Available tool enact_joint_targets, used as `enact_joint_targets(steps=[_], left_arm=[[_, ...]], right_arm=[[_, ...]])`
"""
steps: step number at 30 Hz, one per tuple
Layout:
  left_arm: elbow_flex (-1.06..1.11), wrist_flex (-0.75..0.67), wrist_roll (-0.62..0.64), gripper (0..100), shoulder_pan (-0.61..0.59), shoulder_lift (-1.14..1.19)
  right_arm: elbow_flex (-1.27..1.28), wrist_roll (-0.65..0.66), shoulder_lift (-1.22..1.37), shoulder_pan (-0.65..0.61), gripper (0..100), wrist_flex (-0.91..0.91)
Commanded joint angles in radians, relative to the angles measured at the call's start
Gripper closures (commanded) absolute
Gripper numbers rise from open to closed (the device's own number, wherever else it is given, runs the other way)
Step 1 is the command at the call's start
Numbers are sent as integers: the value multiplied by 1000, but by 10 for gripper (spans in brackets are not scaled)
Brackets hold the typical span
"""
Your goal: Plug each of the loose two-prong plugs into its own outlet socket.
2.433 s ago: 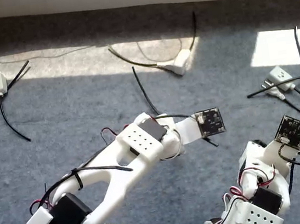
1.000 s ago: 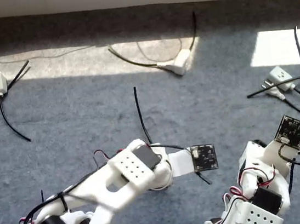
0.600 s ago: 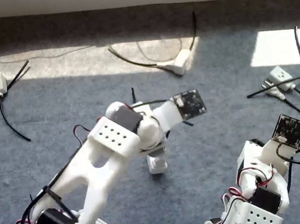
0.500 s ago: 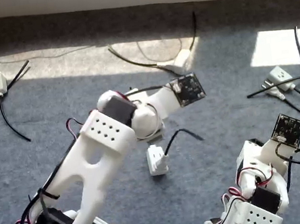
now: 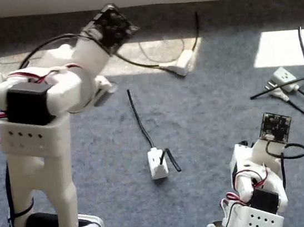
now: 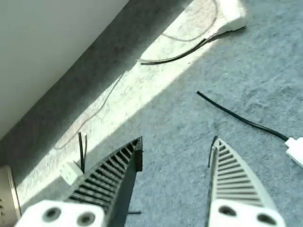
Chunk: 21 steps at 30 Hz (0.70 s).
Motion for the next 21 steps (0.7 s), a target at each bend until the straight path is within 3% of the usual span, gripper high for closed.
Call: enact_joint_targets(steps=[1,7,13,18,21], left_arm=[[-38,28,74,772,-214,-16],[87,28,170,772,-506,-16],[344,18,167,772,-657,-15],[513,-40,169,772,-730,-15],[608,-41,170,774,-742,-15]], right_arm=[[12,21,4,-91,828,12],[-76,21,5,-237,828,84],[-257,23,71,-377,828,105],[-570,37,433,-392,828,119],[-866,35,727,-395,828,232]])
